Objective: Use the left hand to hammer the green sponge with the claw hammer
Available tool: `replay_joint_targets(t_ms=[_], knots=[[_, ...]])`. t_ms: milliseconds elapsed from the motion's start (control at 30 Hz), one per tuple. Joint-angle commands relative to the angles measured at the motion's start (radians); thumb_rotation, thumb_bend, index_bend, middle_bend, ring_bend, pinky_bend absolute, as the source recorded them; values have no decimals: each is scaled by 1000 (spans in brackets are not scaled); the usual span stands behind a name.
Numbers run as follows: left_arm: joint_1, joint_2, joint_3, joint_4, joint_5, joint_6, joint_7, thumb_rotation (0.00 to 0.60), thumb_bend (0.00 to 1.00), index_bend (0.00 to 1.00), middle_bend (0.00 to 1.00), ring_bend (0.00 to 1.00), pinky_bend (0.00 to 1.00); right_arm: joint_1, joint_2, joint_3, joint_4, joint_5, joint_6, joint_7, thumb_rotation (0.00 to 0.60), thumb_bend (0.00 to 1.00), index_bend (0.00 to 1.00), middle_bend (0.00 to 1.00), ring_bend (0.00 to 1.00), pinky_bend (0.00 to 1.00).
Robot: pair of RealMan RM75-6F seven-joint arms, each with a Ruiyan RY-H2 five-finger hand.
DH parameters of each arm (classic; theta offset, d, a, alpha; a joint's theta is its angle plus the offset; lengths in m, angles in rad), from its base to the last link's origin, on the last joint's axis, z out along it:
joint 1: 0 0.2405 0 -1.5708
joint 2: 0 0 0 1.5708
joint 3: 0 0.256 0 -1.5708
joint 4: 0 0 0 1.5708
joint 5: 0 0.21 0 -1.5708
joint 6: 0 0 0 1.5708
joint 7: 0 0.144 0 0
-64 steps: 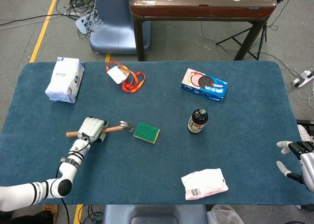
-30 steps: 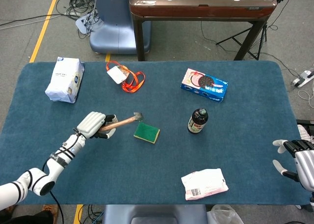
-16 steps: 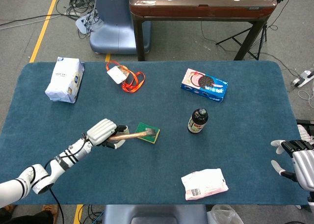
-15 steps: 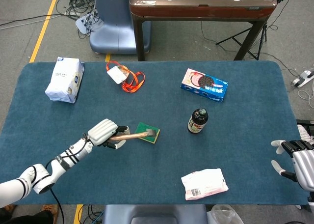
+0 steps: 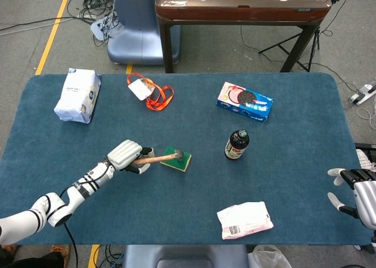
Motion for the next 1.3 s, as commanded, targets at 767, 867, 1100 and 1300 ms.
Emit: replay_joint_targets(t_ms=[767,867,1100,1300], knots=[[14,85,18,-103,-42,-22,-3,600,597,766,876,822,1000,2,-2,2,-2,-2,-3,-2,600,247,379,518,371,355],[3,66,19,-94,-68,-76,54,600,596,766,876,822,1000,0,-1,1,-3,0,-2,-3,600,247,379,518,371,355],[15,90,-11,-145,-108,-64,50,600,596,766,876,822,1000,-5,0,0,-1,-2,7,0,600,247,379,519,371,355],[46,148,-14,-185,-106,-15,16,600,596,766,876,822,1000,2,-4,3,5,-2,-1,7,600,247,379,518,371,355]])
